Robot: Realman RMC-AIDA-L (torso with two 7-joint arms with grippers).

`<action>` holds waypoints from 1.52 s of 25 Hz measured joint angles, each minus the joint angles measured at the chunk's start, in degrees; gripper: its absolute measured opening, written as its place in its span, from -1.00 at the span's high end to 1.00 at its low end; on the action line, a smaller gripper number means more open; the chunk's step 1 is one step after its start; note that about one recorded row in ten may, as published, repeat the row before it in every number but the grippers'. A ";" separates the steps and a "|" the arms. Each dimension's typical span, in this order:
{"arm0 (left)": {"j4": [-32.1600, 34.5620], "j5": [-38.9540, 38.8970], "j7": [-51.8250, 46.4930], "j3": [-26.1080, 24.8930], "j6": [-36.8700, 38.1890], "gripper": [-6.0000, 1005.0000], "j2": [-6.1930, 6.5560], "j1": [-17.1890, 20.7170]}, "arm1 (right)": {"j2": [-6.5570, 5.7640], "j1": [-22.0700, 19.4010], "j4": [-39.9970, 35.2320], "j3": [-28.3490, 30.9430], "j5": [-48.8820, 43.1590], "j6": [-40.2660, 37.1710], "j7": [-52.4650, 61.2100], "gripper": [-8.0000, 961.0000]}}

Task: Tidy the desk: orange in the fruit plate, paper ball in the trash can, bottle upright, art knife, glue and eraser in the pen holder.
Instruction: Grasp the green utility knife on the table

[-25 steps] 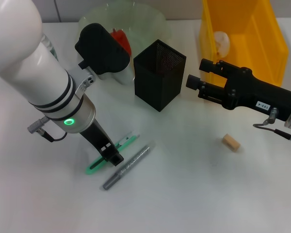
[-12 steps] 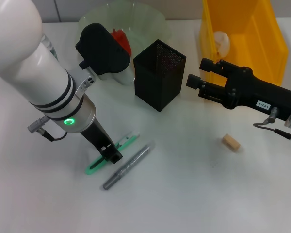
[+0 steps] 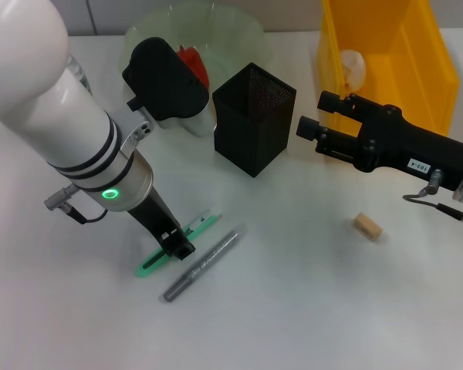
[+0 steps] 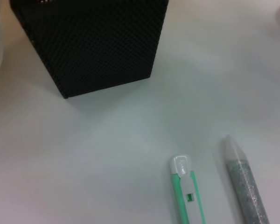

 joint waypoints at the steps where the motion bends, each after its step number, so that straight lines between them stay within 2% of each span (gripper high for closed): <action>1: 0.02 0.00 0.05 0.13 -0.02 0.13 0.00 0.00 | 0.00 0.01 0.00 0.00 0.01 0.02 0.00 -0.52; 8: 0.04 -0.01 0.51 0.64 -0.46 0.27 0.00 -0.11 | 0.00 0.04 0.00 0.00 0.01 0.47 0.00 -0.52; 17: 0.00 0.00 0.55 1.31 -0.65 0.35 0.00 -0.16 | 0.00 0.33 0.01 0.00 0.01 0.64 0.00 -0.52; 38: -0.72 0.67 0.56 1.86 -0.96 0.34 0.00 -0.79 | 0.00 0.11 0.00 0.00 0.00 0.31 0.00 -0.53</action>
